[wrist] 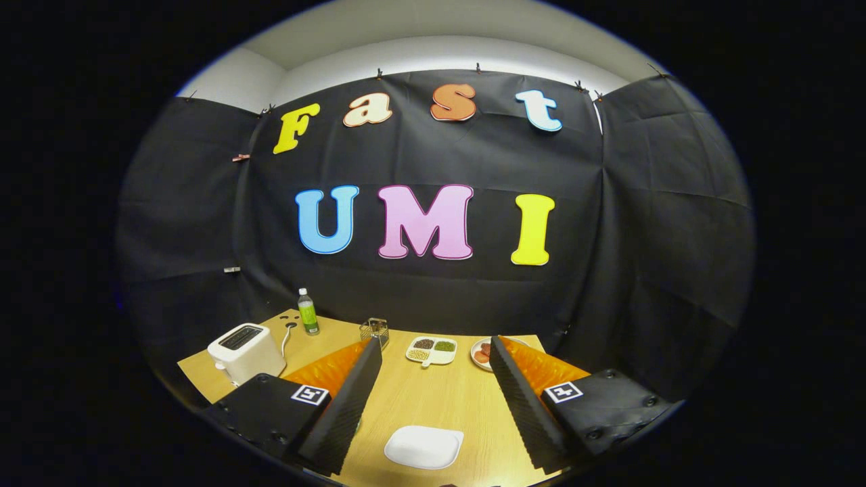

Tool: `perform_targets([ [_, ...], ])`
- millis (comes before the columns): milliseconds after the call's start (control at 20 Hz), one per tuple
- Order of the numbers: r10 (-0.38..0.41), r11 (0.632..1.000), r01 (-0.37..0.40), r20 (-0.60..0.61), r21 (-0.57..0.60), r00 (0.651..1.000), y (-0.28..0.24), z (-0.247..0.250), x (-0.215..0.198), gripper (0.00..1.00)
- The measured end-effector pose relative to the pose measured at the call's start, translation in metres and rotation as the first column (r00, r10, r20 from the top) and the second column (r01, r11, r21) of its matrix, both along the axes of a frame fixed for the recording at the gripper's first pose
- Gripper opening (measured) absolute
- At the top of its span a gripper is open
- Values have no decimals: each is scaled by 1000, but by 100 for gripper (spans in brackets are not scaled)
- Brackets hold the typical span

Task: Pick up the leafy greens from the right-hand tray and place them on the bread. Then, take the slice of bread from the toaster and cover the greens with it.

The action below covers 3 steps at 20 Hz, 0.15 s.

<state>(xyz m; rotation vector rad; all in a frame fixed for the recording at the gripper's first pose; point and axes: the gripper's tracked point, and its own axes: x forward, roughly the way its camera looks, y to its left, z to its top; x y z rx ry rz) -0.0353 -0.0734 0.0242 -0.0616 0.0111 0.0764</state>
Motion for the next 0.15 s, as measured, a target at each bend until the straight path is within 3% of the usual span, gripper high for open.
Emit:
perform_targets([
  [150,13,1000,-13,-24,19,1000,-1,-10,2,99],
])
